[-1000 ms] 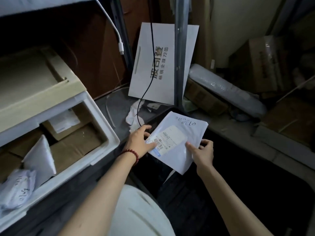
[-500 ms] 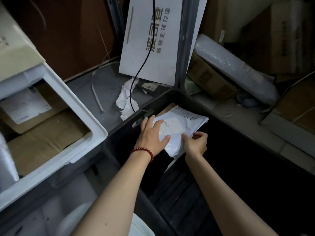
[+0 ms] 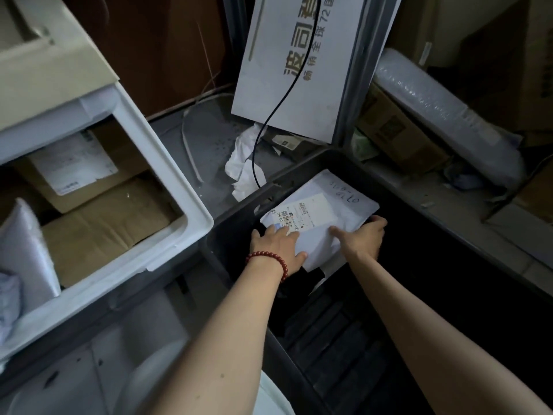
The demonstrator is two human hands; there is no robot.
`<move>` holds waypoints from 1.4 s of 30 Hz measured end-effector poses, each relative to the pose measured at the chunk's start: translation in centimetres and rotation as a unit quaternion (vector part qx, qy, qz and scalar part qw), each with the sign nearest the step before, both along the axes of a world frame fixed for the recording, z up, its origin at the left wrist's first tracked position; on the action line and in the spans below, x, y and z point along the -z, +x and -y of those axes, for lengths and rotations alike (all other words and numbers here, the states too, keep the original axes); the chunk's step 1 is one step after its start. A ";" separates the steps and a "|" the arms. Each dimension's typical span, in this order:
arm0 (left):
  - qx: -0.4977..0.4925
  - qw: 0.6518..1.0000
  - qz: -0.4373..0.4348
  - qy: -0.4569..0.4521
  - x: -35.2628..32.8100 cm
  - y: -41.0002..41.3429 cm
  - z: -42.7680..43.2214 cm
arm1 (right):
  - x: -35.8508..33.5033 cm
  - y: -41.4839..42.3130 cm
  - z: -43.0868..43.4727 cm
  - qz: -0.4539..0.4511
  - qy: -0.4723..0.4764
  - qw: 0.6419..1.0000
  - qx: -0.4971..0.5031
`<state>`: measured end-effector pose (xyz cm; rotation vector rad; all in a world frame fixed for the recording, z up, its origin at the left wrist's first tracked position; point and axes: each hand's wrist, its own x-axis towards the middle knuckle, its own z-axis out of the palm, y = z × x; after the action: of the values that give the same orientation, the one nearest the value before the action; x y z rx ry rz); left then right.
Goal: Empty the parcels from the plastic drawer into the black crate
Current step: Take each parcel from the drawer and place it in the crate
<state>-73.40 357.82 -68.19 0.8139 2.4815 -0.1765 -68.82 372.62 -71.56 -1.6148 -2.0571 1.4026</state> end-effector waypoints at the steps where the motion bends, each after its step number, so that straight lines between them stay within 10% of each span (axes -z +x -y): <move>1: -0.004 1.000 -0.024 0.018 -0.4 0.1 0.0 | -0.2 0.4 0.0 0.016 0.028 0.999 -0.029; 19: -0.237 0.941 -0.170 0.170 -11.2 3.7 11.2 | -12.5 4.8 5.5 0.022 0.291 0.848 -0.443; 33: -0.383 0.883 -0.242 0.121 -15.9 11.9 33.1 | -18.5 4.4 25.4 -0.115 0.203 0.770 -0.593; 42: -0.463 0.853 -0.172 0.170 -12.7 14.2 40.6 | -16.4 3.2 32.0 -0.129 0.124 0.807 -0.563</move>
<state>-59.20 317.21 -55.44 -0.4136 2.9833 0.5151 -65.61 340.60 -55.17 0.0726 -2.9295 1.3308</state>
